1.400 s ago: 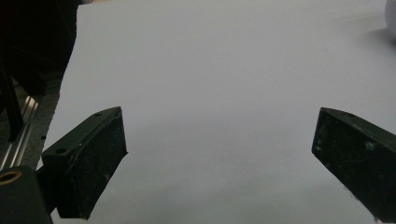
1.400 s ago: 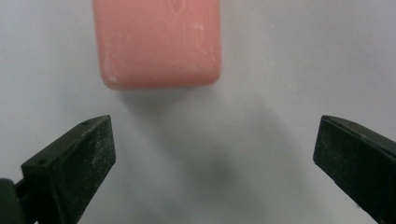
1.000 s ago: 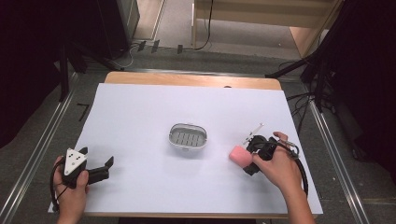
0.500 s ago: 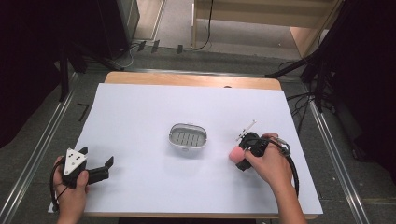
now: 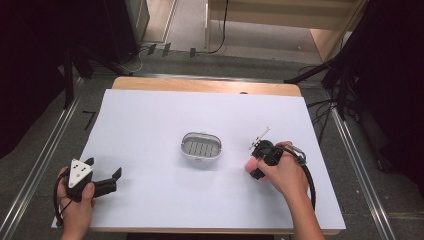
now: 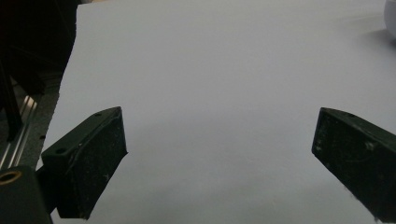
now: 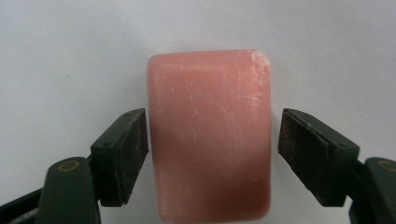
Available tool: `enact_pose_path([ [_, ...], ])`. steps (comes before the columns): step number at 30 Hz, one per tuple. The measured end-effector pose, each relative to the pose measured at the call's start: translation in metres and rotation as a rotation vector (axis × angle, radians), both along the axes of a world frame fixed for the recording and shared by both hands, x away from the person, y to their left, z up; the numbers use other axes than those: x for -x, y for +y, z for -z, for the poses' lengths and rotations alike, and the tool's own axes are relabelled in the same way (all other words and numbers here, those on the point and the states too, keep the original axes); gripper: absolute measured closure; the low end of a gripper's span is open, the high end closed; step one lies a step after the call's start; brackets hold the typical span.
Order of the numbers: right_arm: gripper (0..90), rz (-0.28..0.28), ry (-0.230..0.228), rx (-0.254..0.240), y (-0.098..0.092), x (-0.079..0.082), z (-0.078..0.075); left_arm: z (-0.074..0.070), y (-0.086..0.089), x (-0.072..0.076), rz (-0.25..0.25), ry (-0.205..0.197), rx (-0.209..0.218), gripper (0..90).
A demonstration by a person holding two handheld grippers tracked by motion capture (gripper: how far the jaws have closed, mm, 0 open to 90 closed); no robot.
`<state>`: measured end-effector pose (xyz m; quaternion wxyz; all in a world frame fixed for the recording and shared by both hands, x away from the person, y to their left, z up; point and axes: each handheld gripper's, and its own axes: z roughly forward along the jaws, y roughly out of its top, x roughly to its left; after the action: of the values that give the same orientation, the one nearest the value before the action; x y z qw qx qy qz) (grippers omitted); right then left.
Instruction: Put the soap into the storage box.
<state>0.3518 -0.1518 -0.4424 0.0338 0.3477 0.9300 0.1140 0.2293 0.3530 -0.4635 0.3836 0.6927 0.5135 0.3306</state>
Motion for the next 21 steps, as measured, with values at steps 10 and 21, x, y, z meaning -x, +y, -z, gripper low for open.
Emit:
enact_pose_path([
  [10,33.4,-0.004,0.017,0.005,0.0025,-0.0019,0.0033,0.0000,0.0000,0.0000,0.000,0.000,0.001,3.6],
  [21,35.7,-0.005,0.030,0.001,0.0031,-0.0035,0.0054,0.0001,-0.0001,0.0000,0.001,-0.002,0.002,3.6],
])
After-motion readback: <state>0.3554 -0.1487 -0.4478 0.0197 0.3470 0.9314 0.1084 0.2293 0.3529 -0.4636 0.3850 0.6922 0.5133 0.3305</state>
